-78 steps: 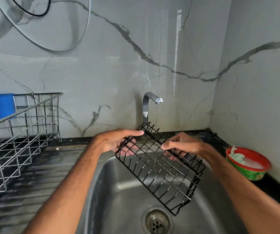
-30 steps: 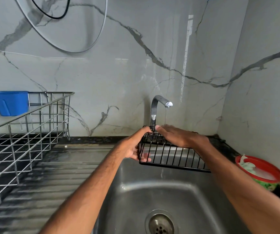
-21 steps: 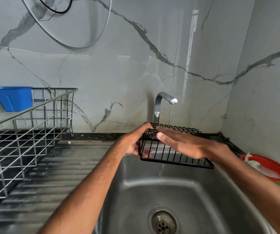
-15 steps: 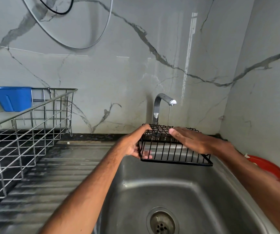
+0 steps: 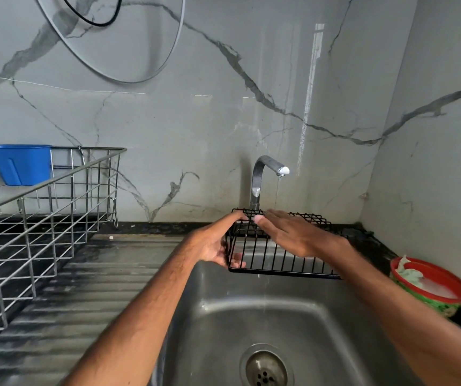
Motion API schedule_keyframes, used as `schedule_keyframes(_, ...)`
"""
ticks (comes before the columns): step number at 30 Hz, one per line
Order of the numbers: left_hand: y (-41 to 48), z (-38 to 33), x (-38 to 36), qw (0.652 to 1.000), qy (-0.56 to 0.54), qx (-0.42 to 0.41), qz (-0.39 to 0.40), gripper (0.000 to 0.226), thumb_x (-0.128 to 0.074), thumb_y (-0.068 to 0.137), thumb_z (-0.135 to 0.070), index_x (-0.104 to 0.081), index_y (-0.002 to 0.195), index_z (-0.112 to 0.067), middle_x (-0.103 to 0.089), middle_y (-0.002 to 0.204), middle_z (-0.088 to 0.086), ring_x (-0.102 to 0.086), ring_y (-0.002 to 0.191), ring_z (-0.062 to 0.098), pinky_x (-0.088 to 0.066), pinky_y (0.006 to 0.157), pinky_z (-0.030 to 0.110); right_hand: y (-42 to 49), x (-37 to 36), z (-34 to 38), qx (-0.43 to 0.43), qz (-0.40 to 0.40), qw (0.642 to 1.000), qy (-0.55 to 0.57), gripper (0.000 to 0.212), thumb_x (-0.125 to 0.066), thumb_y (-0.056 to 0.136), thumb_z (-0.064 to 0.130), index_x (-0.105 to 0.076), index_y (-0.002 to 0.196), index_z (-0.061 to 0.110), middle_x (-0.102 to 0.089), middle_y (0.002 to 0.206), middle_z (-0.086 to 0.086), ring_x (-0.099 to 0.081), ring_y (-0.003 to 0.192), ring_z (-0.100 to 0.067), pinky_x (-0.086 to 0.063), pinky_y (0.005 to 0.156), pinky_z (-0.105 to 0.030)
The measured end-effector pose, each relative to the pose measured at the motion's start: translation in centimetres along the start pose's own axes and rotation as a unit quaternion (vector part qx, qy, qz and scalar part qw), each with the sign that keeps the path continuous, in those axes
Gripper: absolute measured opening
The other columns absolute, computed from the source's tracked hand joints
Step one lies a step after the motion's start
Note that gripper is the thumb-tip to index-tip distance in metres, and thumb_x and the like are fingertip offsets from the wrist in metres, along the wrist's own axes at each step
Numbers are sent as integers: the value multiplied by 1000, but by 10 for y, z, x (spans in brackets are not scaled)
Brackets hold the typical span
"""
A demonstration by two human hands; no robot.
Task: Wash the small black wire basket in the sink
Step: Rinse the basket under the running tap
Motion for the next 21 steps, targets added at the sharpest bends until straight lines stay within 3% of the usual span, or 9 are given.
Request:
schedule_keyframes(3,8,2,3,1000,-8,-16,8,82,-76,76,-73,-62,122,-7,-66,111,19,-73,95,37,-63,74,49,11,-6,29,48,-10,999,8,88,-2,97,72,-19,160,13,-17,167,-9,-16,155,-21,-17,125,-50)
schedule_keyframes(5,10,3,4,1000,-1,-12,17,93,-73,70,-80,-66,121,-2,-67,111,19,-70,101,38,-63,75,48,4,-14,39,82,-34,996,3,93,-2,96,76,-18,159,9,-18,167,-12,-16,155,-20,-17,126,-46)
schedule_keyframes(8,8,2,5,1000,-7,-12,27,77,-66,85,-72,-69,124,-6,-65,104,17,-65,95,35,-63,73,45,-27,-18,31,102,-42,994,-8,82,-7,99,71,-2,162,18,-3,169,-1,0,155,-10,0,127,-35)
schedule_keyframes(11,3,2,3,1000,-8,-22,13,66,-69,88,-62,-63,128,-10,-67,102,16,-66,92,34,-64,69,43,-54,-6,6,52,-18,998,-8,77,-10,99,69,4,161,26,6,166,9,6,151,-3,9,116,-27)
schedule_keyframes(13,-1,1,1,1000,-9,-22,9,62,-68,89,-61,-62,126,-11,-66,103,16,-68,89,33,-64,68,43,-48,4,-14,1,-2,999,35,82,-7,96,71,-3,162,23,-3,168,6,-4,154,-11,1,118,-32)
schedule_keyframes(16,-3,1,0,1000,-3,-16,4,67,-70,87,-62,-60,129,-10,-65,102,16,-68,85,31,-63,65,42,-12,12,-34,-51,28,996,67,97,2,88,84,-18,161,23,-15,168,-4,-13,155,-21,-8,125,-49)
schedule_keyframes(19,-1,-1,-1,1000,-3,-11,7,60,-67,90,-63,-60,120,-12,-63,101,16,-67,89,32,-64,73,46,31,5,-26,-47,36,996,61,113,10,73,96,-19,160,30,-13,169,-5,-8,156,-24,-8,123,-61)
schedule_keyframes(21,1,0,0,1000,-7,-12,12,62,-62,91,-69,-61,118,-14,-64,109,18,-65,100,35,-64,76,48,39,2,3,-8,27,997,71,102,7,80,90,-19,160,33,-14,168,-2,-8,156,-25,-9,123,-61)
Point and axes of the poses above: each hand's wrist, its own y-axis towards the middle knuckle, its own x-axis out of the back of the hand, z = x × y, the point moved 1 cm from there along y, towards the middle knuckle
